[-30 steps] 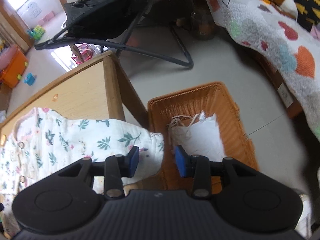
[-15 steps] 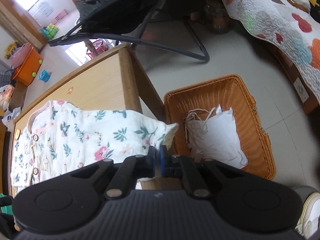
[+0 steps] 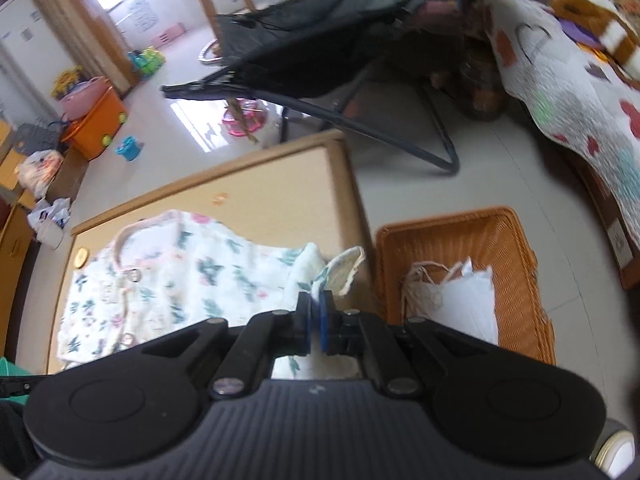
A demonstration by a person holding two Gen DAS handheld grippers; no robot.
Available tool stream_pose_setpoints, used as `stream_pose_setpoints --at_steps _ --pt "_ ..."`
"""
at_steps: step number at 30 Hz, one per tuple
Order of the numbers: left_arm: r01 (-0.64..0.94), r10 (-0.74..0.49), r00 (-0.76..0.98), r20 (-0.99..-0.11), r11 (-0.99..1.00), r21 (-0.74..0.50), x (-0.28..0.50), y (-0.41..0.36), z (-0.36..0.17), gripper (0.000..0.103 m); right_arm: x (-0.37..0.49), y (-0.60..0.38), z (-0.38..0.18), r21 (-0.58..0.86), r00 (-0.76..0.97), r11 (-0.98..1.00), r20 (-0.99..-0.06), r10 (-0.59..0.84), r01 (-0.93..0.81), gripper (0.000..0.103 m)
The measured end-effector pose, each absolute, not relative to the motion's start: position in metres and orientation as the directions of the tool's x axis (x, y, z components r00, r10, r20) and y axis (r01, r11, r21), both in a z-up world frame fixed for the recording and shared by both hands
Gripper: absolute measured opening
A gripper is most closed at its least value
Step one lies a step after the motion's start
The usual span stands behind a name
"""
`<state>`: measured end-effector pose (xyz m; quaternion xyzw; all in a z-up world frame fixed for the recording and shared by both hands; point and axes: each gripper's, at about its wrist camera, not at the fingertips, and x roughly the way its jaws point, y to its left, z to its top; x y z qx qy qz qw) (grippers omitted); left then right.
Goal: Fold clothes
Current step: 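Grasp the other sleeve cuff with the right tool, then fold the sleeve and side over toward the placket with the right tool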
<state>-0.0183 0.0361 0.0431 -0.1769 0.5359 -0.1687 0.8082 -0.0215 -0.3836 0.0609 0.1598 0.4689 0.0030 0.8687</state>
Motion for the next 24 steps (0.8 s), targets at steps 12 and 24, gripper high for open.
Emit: stream_pose_setpoints --at_steps 12,24 --pt "0.055 -0.467 0.381 -0.798 0.873 -0.485 -0.022 0.052 0.041 0.024 -0.003 -0.328 0.074 0.297 0.578 0.951 -0.792 0.196 0.085 0.004" --pt "0.035 -0.463 0.377 -0.802 0.872 -0.488 -0.022 0.064 0.038 0.024 0.009 -0.264 0.063 0.289 0.570 0.957 -0.792 0.218 0.036 0.004"
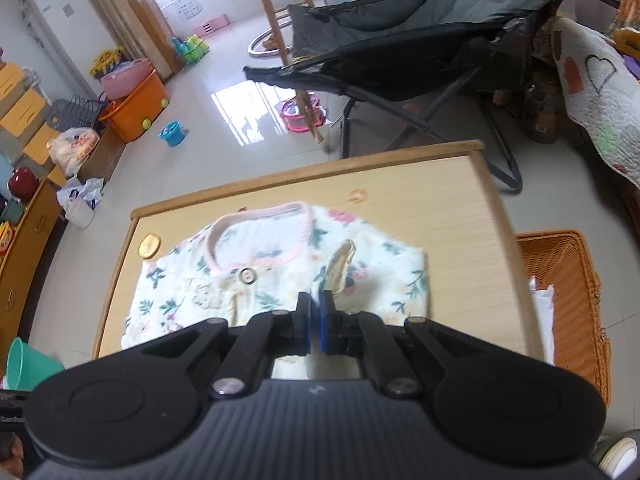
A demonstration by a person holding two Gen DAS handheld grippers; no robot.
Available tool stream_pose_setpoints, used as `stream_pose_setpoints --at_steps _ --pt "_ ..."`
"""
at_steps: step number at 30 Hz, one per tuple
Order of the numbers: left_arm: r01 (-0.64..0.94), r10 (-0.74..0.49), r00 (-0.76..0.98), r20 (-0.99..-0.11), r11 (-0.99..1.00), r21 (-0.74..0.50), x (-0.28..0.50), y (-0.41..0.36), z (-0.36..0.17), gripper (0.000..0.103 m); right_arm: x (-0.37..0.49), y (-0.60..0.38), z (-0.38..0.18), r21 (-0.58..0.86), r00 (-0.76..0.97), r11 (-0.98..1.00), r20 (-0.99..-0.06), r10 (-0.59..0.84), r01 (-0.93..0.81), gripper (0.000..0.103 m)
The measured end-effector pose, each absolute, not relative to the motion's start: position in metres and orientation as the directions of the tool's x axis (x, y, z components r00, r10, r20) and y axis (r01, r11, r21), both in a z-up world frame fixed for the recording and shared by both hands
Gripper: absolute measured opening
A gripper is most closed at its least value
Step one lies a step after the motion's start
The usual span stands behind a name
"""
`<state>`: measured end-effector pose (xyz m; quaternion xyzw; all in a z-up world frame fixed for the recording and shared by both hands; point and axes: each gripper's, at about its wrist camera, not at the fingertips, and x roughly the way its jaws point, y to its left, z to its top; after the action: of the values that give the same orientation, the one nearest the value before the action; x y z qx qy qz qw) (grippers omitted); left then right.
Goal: Fold clothes
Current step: 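Fold the sleeve and side over toward the placket with the right tool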
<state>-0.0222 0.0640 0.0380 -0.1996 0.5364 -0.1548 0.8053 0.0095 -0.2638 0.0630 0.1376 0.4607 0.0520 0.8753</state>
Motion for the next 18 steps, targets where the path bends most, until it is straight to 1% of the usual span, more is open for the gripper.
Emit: stream_pose_setpoints --at_steps 10,18 --pt "0.022 -0.463 0.383 -0.799 0.870 -0.493 -0.025 0.071 0.038 0.024 0.016 -0.232 0.038 0.242 0.535 0.970 -0.824 0.187 0.034 0.006" --pt "0.023 -0.466 0.379 -0.800 0.869 -0.495 -0.026 0.070 0.036 0.024 0.014 -0.225 0.033 0.261 0.523 0.965 -0.826 0.211 0.023 0.006"
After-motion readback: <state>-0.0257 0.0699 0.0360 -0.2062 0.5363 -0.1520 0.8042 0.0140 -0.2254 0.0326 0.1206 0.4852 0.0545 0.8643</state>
